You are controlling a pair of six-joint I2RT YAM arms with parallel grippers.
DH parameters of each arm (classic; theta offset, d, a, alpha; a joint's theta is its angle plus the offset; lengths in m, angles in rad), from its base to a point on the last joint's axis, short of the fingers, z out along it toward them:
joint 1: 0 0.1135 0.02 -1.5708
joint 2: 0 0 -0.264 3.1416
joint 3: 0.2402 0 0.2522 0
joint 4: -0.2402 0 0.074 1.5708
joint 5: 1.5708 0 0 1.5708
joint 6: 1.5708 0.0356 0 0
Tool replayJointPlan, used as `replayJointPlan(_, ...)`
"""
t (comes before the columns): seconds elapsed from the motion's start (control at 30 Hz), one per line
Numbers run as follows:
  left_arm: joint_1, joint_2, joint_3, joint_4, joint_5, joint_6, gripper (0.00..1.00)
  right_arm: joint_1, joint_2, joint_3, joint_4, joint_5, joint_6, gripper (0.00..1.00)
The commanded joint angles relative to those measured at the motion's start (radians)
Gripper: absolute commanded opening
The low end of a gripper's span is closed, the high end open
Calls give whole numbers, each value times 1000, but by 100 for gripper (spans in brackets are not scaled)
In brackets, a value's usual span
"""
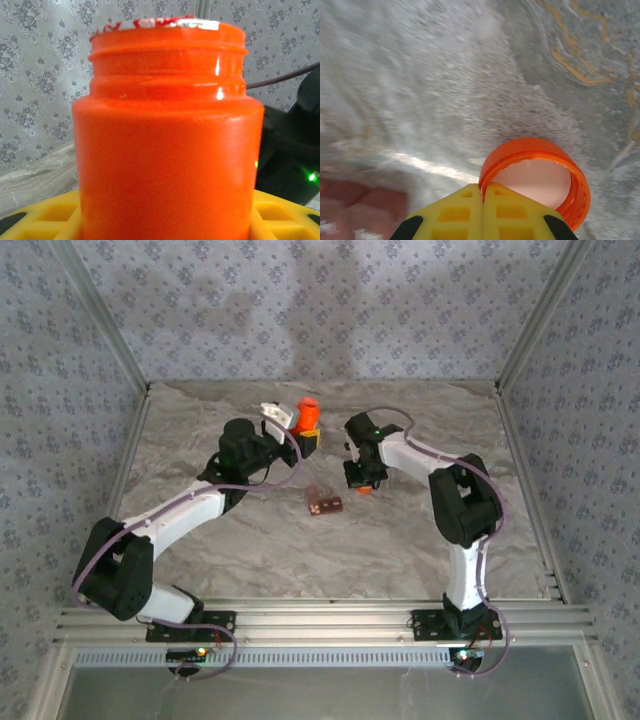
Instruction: Sort the pills into containers
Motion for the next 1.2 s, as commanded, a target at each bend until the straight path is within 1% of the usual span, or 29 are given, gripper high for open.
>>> replayJointPlan(0.0,-11,-28,30,4,-7,-6,0,-35,-96,-42,174,-246,99,0)
replayJointPlan(0.07,-12,-31,35,-8,-7,-3,0,-56,-114,-74,286,-344,169,0)
replayJointPlan(0.13,-12,-34,39,-15,-5,-2,0,-79,-115,-119,435,-448,259,0)
replayJointPlan(0.23,-14,-38,45,-29,-6,1,0,-108,-93,-194,708,-575,426,0)
replayJointPlan(0.27,-15,-40,48,-37,-6,5,0,-116,-81,-221,826,-610,491,0)
replayJointPlan(0.33,-19,-43,52,-48,-7,8,0,-132,-46,-280,1022,-655,606,0)
replayJointPlan(0.37,-18,-44,52,-51,-8,11,0,-138,-23,-294,1119,-672,661,0)
replayJointPlan(0.5,-21,-52,61,-66,-11,18,0,-146,69,-314,1365,-695,808,0)
replayJointPlan(0.6,-26,-50,72,-82,-15,22,0,-153,157,-328,1605,-684,953,0)
replayJointPlan(0.67,-29,-47,78,-94,-17,29,0,-157,210,-327,1727,-677,1033,0)
replayJointPlan(0.77,-32,-48,88,-110,-23,38,0,-158,251,-327,1793,-661,1071,0)
replayJointPlan(1.07,-46,-33,116,-142,-34,50,0,-163,313,-336,1817,-632,1094,0)
replayJointPlan(1.17,-50,-29,127,-155,-36,56,0,-165,324,-343,1790,-615,1094,0)
